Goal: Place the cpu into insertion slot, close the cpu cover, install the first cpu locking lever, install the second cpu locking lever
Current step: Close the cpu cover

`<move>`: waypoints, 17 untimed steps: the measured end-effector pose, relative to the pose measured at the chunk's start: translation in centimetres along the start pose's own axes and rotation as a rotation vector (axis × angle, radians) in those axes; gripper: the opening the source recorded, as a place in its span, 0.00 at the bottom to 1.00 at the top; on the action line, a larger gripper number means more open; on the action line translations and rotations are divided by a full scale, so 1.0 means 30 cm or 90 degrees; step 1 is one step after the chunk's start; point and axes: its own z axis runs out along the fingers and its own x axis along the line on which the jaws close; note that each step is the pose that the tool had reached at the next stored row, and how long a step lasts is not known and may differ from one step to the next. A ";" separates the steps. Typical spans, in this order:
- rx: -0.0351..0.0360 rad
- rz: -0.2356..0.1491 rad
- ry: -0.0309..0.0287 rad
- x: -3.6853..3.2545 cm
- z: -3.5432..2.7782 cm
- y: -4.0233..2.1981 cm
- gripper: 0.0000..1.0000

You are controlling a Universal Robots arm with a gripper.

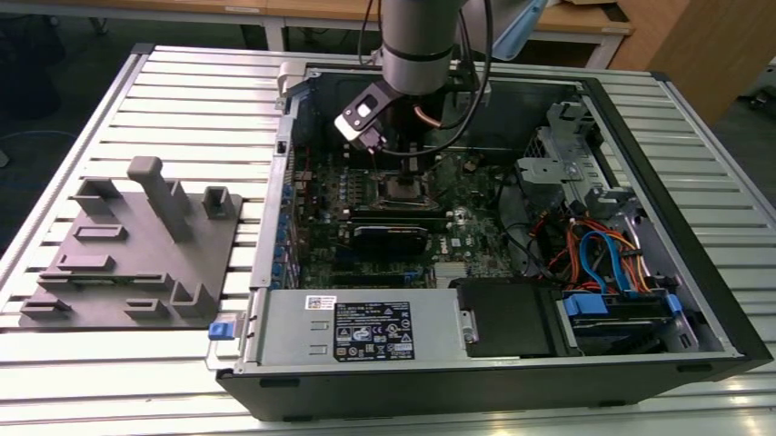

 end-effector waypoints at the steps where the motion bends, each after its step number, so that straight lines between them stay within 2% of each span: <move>1: 0.0018 0.000 0.0013 0.000 -0.002 0.000 0.10; 3: 0.0048 0.000 0.0039 0.000 -0.011 0.001 0.10; 10: 0.0054 0.000 0.0046 0.001 -0.059 0.004 0.10; 17: 0.0054 0.000 0.0047 0.001 -0.063 0.004 0.10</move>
